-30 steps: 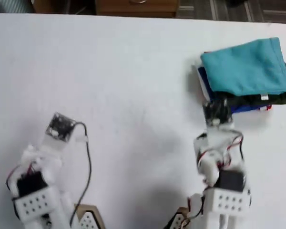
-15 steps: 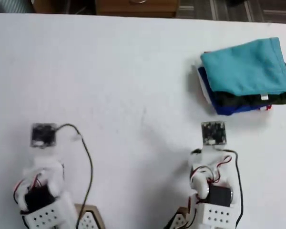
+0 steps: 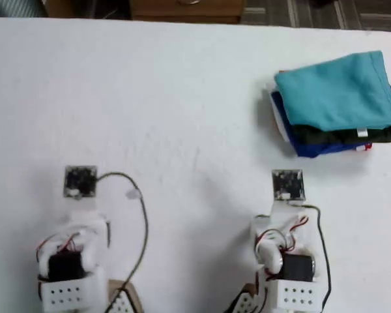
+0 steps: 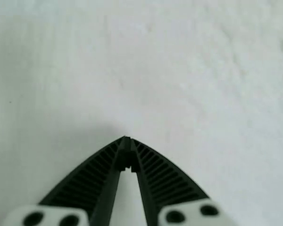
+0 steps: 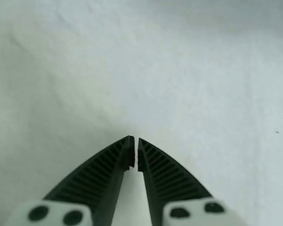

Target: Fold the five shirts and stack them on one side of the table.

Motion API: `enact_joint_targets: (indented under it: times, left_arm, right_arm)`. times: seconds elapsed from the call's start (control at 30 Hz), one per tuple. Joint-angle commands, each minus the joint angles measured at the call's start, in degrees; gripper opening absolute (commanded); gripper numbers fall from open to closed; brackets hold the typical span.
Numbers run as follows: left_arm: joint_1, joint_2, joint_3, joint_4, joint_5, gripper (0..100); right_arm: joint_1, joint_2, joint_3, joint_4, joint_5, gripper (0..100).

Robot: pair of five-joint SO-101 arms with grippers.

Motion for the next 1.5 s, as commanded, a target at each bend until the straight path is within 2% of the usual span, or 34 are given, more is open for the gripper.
enact_joint_targets:
  times: [0.0,0.27,0.47,0.9,1.1,1.47]
  left_arm:
    - [2.29,-0.79,1.19,-1.23,0.35,3]
    - [2.37,-0.79,1.19,-1.23,0.44,3]
    - [-1.41,-0.79,1.19,-1.14,0.26,3]
    - [-1.05,-0.79,1.19,-1.14,0.26,3]
    - [10.11,-1.41,1.19,-0.97,0.26,3]
    - [10.20,-1.93,1.19,-0.97,0.26,3]
  right_arm:
    - [-0.48,0.04,0.44,0.48,-0.18,1.9]
    - [-0.22,0.04,0.44,0.48,-0.44,1.9]
    - [-0.22,0.04,0.44,0.48,-0.44,1.9]
    - [-0.22,0.04,0.44,0.48,-0.44,1.9]
    - [-0.31,-4.09,0.44,0.48,-0.26,1.9]
    - [-0.13,-3.56,0.44,0.48,-0.26,1.9]
